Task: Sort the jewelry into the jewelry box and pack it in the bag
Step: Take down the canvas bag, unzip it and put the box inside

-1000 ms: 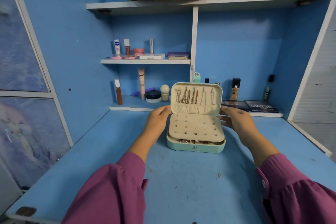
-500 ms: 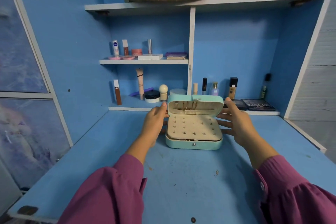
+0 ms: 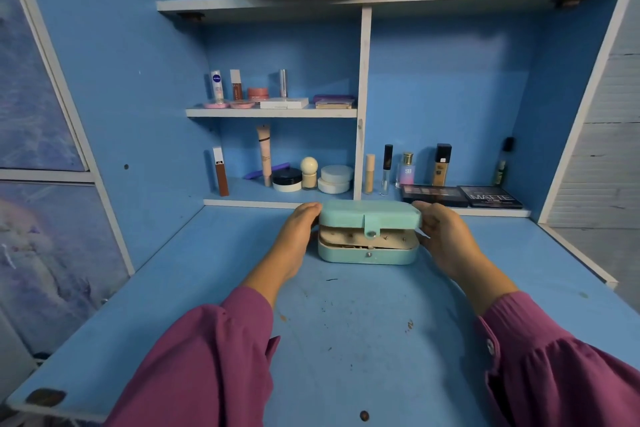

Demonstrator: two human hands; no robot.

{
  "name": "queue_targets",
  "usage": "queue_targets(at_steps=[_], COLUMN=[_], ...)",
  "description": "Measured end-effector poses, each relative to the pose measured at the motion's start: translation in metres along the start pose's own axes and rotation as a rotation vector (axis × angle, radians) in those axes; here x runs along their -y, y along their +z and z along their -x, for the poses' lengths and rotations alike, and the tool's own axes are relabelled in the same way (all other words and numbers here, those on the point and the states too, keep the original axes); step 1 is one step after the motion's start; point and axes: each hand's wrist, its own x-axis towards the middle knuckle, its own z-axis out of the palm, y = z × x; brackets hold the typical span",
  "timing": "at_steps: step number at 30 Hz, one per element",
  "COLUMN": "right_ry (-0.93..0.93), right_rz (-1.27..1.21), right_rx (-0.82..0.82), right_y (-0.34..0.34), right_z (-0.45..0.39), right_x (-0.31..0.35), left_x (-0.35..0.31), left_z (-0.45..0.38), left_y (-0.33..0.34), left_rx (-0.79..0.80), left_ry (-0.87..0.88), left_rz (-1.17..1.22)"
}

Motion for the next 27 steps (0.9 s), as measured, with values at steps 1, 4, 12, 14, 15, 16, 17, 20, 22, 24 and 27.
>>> queue_targets(at_steps=[1, 4, 12, 14, 15, 16, 17, 20, 22, 24, 27], right_ry=[-0.001, -0.006, -0.183, -0.253, -0.299, -0.347, -0.386, -0.436, -0.431, -0.420, -0.414], right_rz=[0.009, 0.068, 0.416, 0.627, 0.741, 0.832, 0.885, 0.909, 0.879, 0.857, 0.857], right_rx=[-0.012, -0.036, 0.123, 0.189, 0.203, 0.206, 0.201, 0.159, 0.140, 0.137, 0.132], right_y=[-0.001, -0.003, 0.002, 0.002, 0.001, 0.001, 0.001, 0.002, 0.002, 0.002, 0.003], right_z=[-0.001, -0.002, 0.029, 0.034, 0.035, 0.035, 0.034, 0.035, 0.035, 0.036, 0.037], right_x=[-0.001, -0.004, -0.007, -0.011, -0.014, -0.016, -0.018, -0.021, -0.021, -0.020, -0.020], left_x=[0.001, 0.003, 0.000, 0.003, 0.004, 0.004, 0.004, 0.003, 0.002, 0.001, -0.002], left_z=[0.000, 0.003, 0.031, 0.035, 0.036, 0.038, 0.039, 0.043, 0.044, 0.045, 0.046], left_y=[0.000, -0.001, -0.009, -0.009, -0.010, -0.011, -0.011, -0.009, -0.008, -0.009, -0.009], left_rx=[-0.001, 0.010, 0.202, 0.251, 0.254, 0.250, 0.241, 0.187, 0.149, 0.127, 0.115], left_ry=[0.003, 0.014, 0.202, 0.231, 0.248, 0.264, 0.278, 0.277, 0.262, 0.248, 0.252], left_rz=[-0.009, -0.056, -0.403, -0.495, -0.553, -0.607, -0.642, -0.701, -0.739, -0.765, -0.797])
